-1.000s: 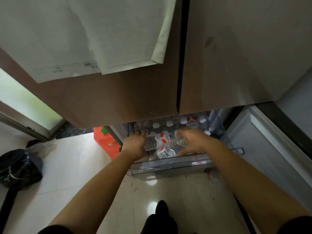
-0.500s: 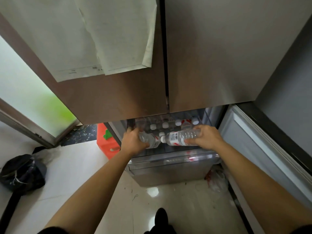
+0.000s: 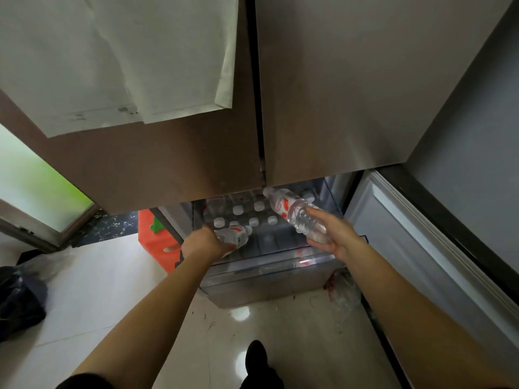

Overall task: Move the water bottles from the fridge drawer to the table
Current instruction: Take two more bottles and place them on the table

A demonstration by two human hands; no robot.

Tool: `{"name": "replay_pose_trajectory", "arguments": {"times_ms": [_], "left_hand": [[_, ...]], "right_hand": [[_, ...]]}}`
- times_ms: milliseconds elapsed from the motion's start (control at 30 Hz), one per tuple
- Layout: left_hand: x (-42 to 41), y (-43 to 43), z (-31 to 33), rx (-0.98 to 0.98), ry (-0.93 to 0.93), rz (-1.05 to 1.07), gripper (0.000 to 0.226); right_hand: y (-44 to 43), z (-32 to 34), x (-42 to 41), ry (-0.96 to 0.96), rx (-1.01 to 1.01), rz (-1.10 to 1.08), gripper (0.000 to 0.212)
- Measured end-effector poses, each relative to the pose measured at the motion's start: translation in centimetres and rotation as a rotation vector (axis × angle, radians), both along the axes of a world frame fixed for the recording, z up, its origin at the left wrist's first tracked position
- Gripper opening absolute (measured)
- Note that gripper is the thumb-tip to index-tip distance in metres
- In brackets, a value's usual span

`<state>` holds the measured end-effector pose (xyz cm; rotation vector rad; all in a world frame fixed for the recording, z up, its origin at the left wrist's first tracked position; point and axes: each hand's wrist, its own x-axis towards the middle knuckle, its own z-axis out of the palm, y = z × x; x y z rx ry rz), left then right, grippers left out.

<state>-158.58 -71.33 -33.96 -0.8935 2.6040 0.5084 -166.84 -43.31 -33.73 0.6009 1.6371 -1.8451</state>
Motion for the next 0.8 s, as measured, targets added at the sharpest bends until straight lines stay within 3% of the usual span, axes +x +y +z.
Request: {"name": "replay_pose_trajectory", "arguments": {"times_ms": [200, 300, 433, 533, 667, 800], "left_hand": [[-0.3, 0.8, 1.6, -0.042, 0.014, -0.007, 0.07], [1.0, 2.1, 2.7, 0.019, 0.093, 0.028, 0.066], [3.3, 3.4, 4.3, 0.085, 0.217, 0.116, 0.086], [6.6, 4.2, 5.0, 0.246, 0.369, 0.316, 0.081], [11.7, 5.9, 5.4, 0.679, 0.551, 0.723, 0.041], [16.6, 6.3, 5.1, 0.946, 0.626, 0.944, 0.043]], "right_hand": [[-1.0, 0.3, 0.9, -0.057, -0.061, 0.008, 0.066], [-1.1, 1.5, 1.7, -0.057, -0.13, -0.009, 0.055], [-1.0, 2.6, 3.3, -0.067, -0.239, -0.034, 0.052], [-0.8, 2.6, 5.9, -0.093, -0.35, -0.017, 0.049], [-1.3, 2.3, 9.9, -0.105, -0.466, 0.071, 0.043], [-2.6, 2.8, 14.0, -0.095, -0.439, 0.214, 0.034]]}}
